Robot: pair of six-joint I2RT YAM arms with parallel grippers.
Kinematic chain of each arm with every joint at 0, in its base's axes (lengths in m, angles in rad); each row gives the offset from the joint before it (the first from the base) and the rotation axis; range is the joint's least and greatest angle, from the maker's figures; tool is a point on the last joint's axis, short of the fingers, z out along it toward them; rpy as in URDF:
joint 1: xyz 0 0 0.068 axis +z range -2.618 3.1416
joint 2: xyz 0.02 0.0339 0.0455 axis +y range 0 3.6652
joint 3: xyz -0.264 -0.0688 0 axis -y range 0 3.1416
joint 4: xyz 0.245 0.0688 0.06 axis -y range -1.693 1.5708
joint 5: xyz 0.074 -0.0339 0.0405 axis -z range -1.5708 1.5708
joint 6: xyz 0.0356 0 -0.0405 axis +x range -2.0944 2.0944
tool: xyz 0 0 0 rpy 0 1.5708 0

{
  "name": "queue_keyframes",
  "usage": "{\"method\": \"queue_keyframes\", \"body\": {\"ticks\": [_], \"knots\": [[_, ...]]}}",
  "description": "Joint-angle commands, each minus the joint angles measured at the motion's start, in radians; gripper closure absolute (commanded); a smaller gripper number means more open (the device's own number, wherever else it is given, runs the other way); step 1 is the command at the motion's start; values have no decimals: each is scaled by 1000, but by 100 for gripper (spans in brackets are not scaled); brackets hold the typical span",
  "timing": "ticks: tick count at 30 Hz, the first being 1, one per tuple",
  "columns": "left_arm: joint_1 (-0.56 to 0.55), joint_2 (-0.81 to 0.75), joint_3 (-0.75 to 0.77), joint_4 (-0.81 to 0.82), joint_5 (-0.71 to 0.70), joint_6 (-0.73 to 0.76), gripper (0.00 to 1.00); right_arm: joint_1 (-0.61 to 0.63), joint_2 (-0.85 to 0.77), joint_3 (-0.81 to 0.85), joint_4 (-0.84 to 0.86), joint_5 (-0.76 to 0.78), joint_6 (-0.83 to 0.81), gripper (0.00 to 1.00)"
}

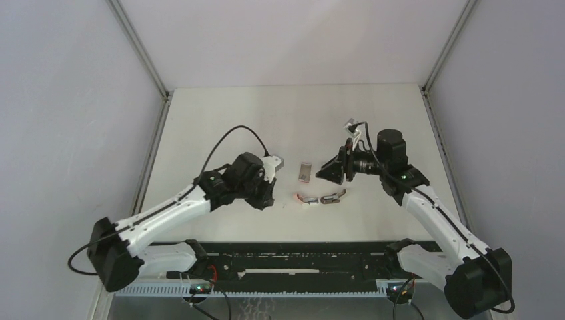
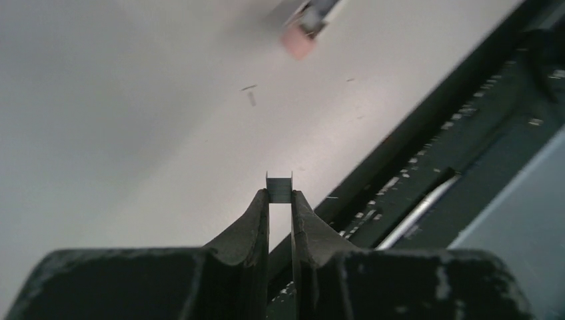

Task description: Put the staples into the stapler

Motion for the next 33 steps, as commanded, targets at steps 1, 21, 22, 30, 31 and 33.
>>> {"method": "queue_keyframes", "body": {"ticks": [1, 21, 22, 30, 31, 33], "knots": [[3, -133, 80, 65, 325, 104, 85, 70, -35, 2, 66, -163, -13, 50], [3, -226, 104, 123, 655, 81, 86, 365, 77, 18, 224, -220, 81, 46], [3, -224, 104, 126, 657, 79, 87, 373, 84, 23, 221, -223, 80, 47], [3, -220, 109, 137, 671, 66, 87, 403, 110, 46, 200, -228, 55, 54], [3, -220, 109, 140, 675, 63, 87, 404, 111, 46, 202, -229, 55, 55], [3, -218, 107, 146, 679, 56, 87, 407, 113, 46, 209, -229, 59, 57]]}}
